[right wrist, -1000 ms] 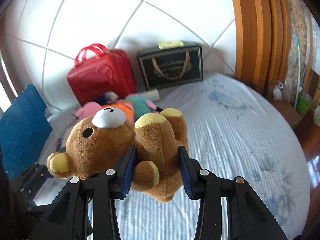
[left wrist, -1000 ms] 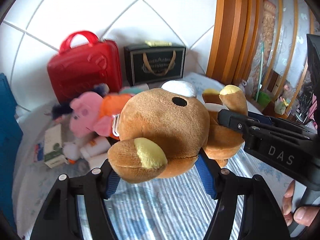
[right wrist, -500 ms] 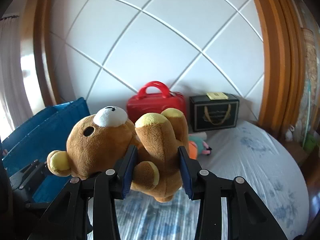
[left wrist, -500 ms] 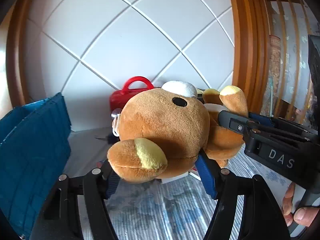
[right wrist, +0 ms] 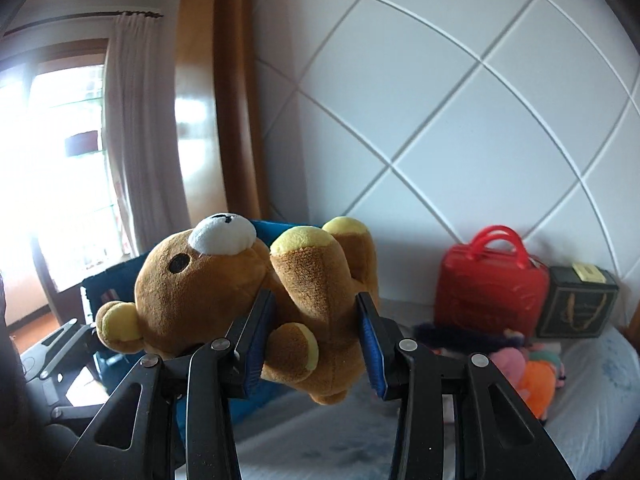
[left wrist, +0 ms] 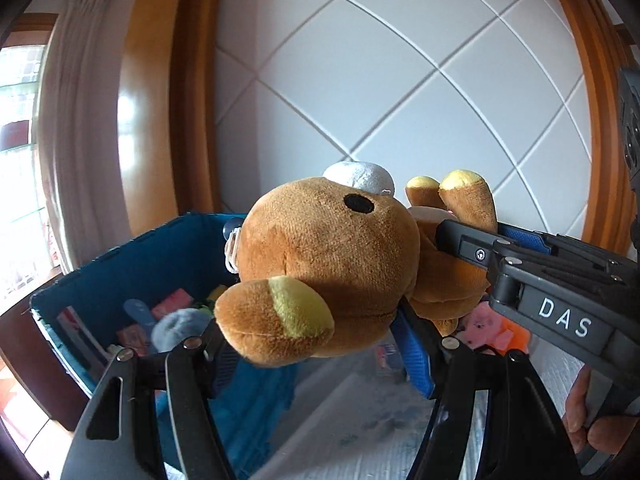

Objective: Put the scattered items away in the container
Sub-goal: 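Carry the brown bear plush over the blue crate with both tools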

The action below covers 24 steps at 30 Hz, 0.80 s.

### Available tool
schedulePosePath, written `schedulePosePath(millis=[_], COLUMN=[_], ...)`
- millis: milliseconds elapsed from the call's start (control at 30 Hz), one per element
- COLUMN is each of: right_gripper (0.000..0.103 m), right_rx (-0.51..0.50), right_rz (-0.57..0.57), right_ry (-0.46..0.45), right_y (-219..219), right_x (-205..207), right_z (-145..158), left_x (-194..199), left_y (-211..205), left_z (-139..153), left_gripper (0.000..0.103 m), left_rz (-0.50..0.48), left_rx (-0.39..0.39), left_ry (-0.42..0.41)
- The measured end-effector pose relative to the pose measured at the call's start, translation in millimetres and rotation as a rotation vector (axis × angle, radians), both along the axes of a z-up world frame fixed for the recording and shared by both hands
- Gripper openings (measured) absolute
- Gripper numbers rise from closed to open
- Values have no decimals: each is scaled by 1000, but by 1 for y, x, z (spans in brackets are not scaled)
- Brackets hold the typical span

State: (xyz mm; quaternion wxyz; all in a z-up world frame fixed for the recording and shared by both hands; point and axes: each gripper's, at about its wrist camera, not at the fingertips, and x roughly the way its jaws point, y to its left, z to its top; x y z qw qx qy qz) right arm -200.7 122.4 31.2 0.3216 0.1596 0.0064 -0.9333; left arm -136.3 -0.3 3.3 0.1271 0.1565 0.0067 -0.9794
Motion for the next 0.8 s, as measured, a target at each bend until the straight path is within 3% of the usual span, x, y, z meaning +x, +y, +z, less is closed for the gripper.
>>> schedulePosePath(millis=[167,333,567,800], right_gripper=[40,40,41,42], right_rx=[-11,32,143,259], right_rz=[98,138,106,83], right_ry=[-8,-107,-255,-355], right_y=[-109,-210,-305,-332], right_x=[20,21,1,-12], right_z=[7,-8,-42,-75], left_x=[20,31,13,-9], left_y=[-104,-198,-262,-283], left_z=[6,-9,-35,-64], left_gripper=[67,67,67,67], left_rz=[85,127,159,157], left_rx=[-13,36,69,118], left_ry=[-18,-114,-251,-358])
